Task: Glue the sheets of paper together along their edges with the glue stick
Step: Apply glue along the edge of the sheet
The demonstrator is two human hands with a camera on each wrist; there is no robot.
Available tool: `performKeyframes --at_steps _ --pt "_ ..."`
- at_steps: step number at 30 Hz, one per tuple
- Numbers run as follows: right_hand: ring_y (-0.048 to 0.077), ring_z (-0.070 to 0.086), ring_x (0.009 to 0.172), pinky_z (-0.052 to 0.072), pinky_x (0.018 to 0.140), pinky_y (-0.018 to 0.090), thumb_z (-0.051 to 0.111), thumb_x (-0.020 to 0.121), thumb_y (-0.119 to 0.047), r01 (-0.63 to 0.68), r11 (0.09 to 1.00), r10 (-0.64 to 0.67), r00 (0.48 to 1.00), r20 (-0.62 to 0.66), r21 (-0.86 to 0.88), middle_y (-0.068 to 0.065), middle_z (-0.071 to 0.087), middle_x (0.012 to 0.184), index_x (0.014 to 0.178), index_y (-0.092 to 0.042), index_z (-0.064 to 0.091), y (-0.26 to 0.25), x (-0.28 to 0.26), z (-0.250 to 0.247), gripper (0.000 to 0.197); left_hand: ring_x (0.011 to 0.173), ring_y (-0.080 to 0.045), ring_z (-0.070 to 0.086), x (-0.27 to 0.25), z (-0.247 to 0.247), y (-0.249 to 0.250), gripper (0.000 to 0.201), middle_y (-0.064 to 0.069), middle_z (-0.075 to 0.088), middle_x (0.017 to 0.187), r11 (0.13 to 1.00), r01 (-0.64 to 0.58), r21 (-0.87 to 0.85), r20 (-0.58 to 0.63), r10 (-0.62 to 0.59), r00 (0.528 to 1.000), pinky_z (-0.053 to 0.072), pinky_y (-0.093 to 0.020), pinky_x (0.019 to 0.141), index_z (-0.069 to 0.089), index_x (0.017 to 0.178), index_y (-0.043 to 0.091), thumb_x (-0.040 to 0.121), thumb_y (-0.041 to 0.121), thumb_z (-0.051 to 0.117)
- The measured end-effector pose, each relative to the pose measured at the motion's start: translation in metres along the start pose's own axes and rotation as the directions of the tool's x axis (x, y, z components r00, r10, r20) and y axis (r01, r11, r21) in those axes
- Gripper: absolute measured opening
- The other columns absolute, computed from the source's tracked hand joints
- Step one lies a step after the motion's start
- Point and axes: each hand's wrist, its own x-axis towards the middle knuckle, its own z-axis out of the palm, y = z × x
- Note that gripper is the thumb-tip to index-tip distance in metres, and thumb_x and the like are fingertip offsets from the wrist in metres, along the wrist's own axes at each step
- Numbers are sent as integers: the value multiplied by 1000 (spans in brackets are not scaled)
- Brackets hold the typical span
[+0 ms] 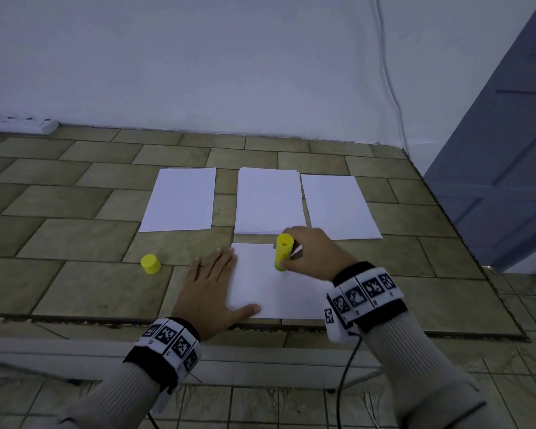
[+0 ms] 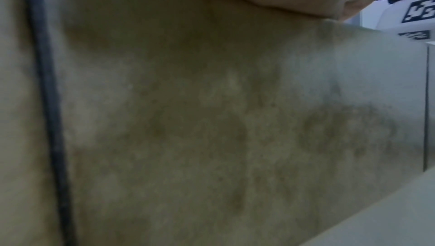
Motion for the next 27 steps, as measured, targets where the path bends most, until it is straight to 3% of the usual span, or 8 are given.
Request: performKeyframes --at_steps 3,7,10,12,16,18,22,27 --pt "24 61 85 50 79 43 72 72 -12 -54 994 54 999 -1 -90 9 66 89 85 -4 62 6 22 -6 19 149 -12 -4 1 1 0 122 4 4 163 1000 0 -5 -8 -1 1000 -3 -47 121 13 156 14 67 97 9" --pt "24 63 88 51 81 43 71 69 -14 -88 994 86 995 -45 -59 7 68 89 79 -6 63 17 40 -8 15 148 -10 -7 0 0 -1 122 5 0 163 1000 4 12 8 -4 1000 -5 -46 121 10 156 15 66 97 8" --pt "23 63 84 50 76 32 70 69 -9 -83 995 78 993 -84 -55 5 68 86 74 -6 64 18 38 -8 9 148 -10 -4 0 0 -1 121 5 4 163 1000 -1 -13 -17 1 1000 -3 -45 121 13 156 15 67 97 11" --pt "22 61 82 45 70 27 70 71 -7 -55 998 50 992 -116 -41 5 67 83 72 -5 64 18 26 -8 7 149 -10 -1 0 1 -1 120 5 6 163 1000 -5 -23 -32 4 999 -1 -46 121 16 155 14 68 97 12" --pt "15 62 81 51 73 29 74 74 -7 -1 999 8 992 -125 49 5 67 85 74 -6 65 25 -16 -12 9 148 -9 -6 1 1 -1 121 6 0 162 1000 2 1 -5 -2 1000 -4 -45 121 12 156 15 67 97 10" --pt "7 63 85 53 76 27 77 74 -9 -4 997 12 995 -100 80 -1 69 90 77 -13 69 30 -40 -16 10 148 -8 -10 1 0 0 122 7 -4 162 1000 5 24 13 -5 1000 -5 -45 121 8 156 15 66 97 6" --pt "7 65 83 56 75 27 76 73 -11 -96 989 106 991 -87 111 -8 69 90 88 -25 68 36 -75 -25 22 148 -9 -13 0 -3 2 124 6 -8 163 998 15 68 50 -18 999 -7 -45 121 2 156 16 63 97 -2" --pt "4 64 83 52 73 19 68 65 -33 -99 993 103 993 -60 67 -11 69 89 84 -33 66 35 -95 -28 19 148 -10 -13 -1 -4 2 125 6 -10 163 997 17 80 61 -22 998 -7 -44 121 0 156 16 61 97 -4"
